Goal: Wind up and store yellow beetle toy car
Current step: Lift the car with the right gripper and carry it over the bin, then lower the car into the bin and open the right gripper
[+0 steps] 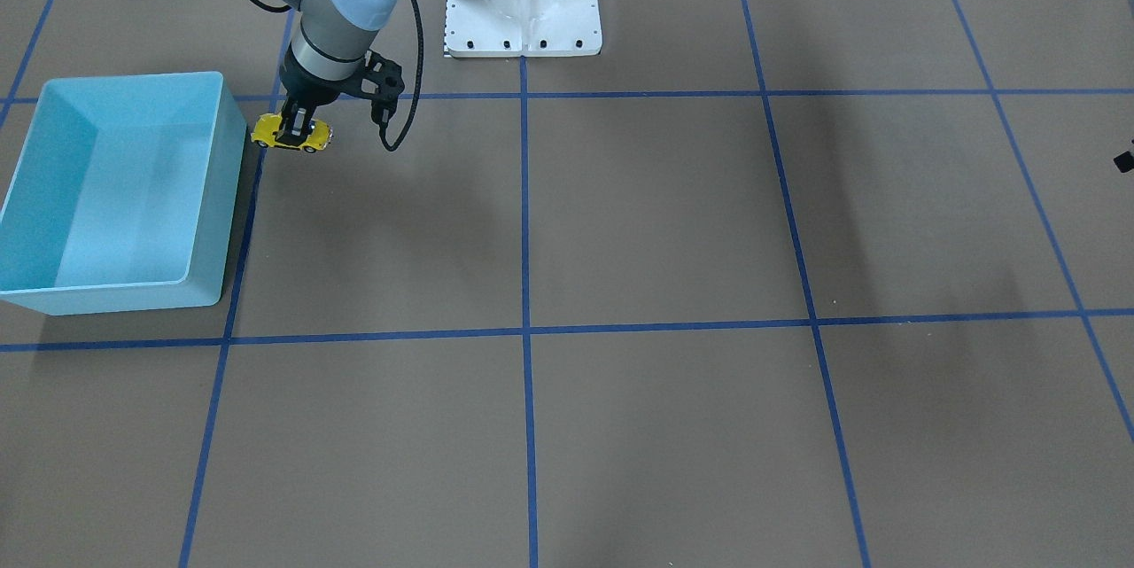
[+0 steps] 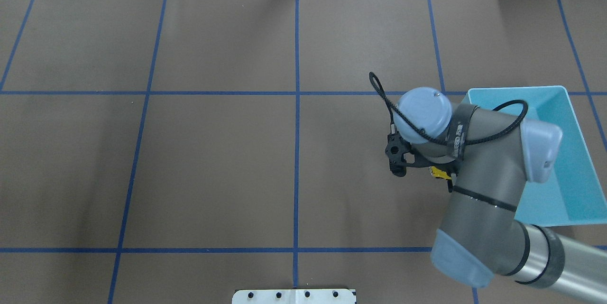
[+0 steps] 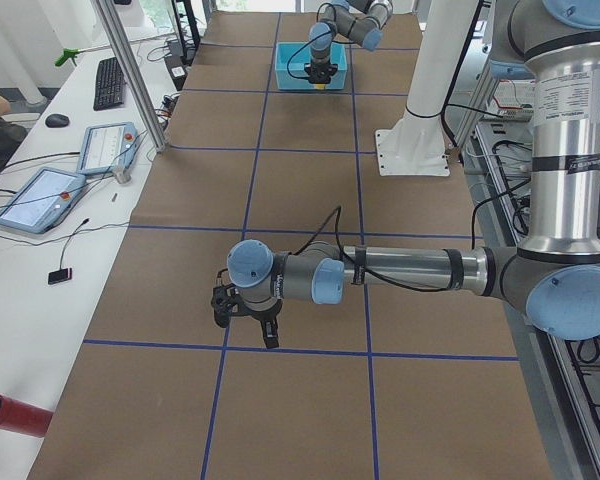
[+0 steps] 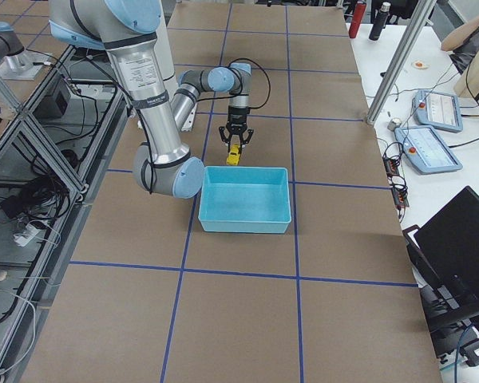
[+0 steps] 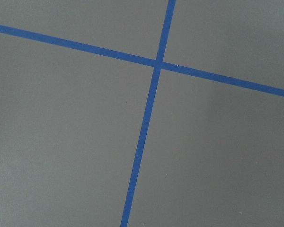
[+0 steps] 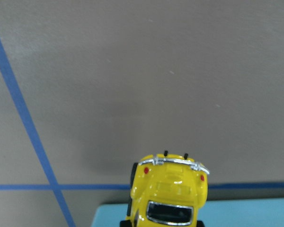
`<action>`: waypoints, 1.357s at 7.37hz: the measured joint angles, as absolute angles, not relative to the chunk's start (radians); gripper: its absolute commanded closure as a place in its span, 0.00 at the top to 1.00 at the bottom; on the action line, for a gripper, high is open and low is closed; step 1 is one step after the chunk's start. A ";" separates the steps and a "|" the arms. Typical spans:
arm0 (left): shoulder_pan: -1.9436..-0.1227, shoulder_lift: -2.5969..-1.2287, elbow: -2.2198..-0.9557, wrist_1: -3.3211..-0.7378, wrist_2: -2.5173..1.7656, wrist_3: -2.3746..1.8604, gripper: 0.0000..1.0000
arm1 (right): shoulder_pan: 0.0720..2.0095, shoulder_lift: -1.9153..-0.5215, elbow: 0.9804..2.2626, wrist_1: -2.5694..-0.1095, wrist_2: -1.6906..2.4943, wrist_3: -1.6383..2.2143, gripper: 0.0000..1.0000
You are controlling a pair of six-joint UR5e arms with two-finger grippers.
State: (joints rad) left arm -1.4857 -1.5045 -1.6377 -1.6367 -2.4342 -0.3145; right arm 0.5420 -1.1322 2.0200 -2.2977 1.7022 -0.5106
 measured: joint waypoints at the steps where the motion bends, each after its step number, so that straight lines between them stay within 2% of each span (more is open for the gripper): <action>1: -1.486 -1.503 -1.638 -1.637 -2.435 -0.314 1.00 | 0.599 -1.141 2.028 -2.301 1.706 -0.574 0.19; 3: -1.486 -1.499 -1.641 -1.637 -2.436 -0.314 1.00 | 0.674 -1.158 2.033 -2.301 1.711 -0.678 0.17; 6: -1.486 -1.498 -1.642 -1.637 -2.436 -0.314 1.00 | 0.747 -1.185 2.033 -2.297 1.729 -0.792 0.21; 7: -1.486 -1.497 -1.643 -1.637 -2.436 -0.314 1.00 | 0.772 -1.217 2.031 -2.283 1.733 -0.833 0.36; 8: -1.486 -1.497 -1.644 -1.637 -2.436 -0.314 1.00 | 0.787 -1.260 2.030 -2.251 1.737 -0.851 0.73; 10: -1.486 -1.498 -1.644 -1.637 -2.436 -0.314 1.00 | 0.800 -1.318 2.026 -2.191 1.747 -0.859 0.98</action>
